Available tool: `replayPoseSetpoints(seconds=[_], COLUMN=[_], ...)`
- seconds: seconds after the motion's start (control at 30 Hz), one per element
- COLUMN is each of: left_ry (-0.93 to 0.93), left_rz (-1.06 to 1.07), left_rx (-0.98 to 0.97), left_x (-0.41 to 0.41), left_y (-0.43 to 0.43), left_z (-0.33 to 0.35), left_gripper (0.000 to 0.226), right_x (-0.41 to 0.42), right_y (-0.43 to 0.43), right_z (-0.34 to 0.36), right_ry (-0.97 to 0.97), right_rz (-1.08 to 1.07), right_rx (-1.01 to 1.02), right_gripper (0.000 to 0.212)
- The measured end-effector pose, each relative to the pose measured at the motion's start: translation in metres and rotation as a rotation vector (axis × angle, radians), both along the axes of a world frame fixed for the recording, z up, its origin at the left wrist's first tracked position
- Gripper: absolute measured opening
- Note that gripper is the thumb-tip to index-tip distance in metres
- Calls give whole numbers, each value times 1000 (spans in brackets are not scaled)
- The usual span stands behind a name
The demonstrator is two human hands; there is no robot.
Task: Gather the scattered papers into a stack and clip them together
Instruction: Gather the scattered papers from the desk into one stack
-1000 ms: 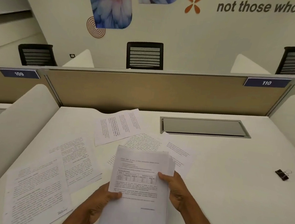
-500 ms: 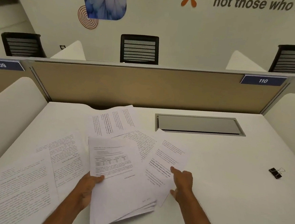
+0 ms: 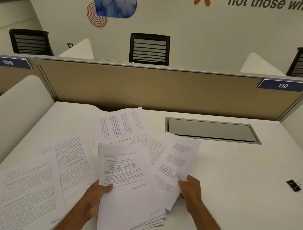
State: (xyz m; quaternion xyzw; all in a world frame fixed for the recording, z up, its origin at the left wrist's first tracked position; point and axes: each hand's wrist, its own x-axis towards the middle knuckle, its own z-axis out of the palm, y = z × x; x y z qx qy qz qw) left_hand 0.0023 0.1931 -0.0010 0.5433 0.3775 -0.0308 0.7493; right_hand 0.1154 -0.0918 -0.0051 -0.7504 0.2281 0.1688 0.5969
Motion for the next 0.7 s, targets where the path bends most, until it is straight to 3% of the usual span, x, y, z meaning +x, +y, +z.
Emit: replayPoseSetpoints(seconds=[0.1,0.27,0.5,0.7], left_ry=[-29,-63,-173,-211], left_rz=[41,87,-30,-67], left_rx=[-55,-192,-329,-320], left_x=[-8,-22,-29,-33], left_y=[2,15,25,20], left_z=[7,16,28,37], left_gripper=[41,46,77,77], right_x=[-7,-21,-43,-61], right_y=[-20,-60,-90,-58], right_z=[3,18,42,59], right_ry=[-97,-159,-103,-54], right_rz=[-106,-172,0,276], right_rx=[-101,-17,25,211], right_gripper=[14,17,11,18])
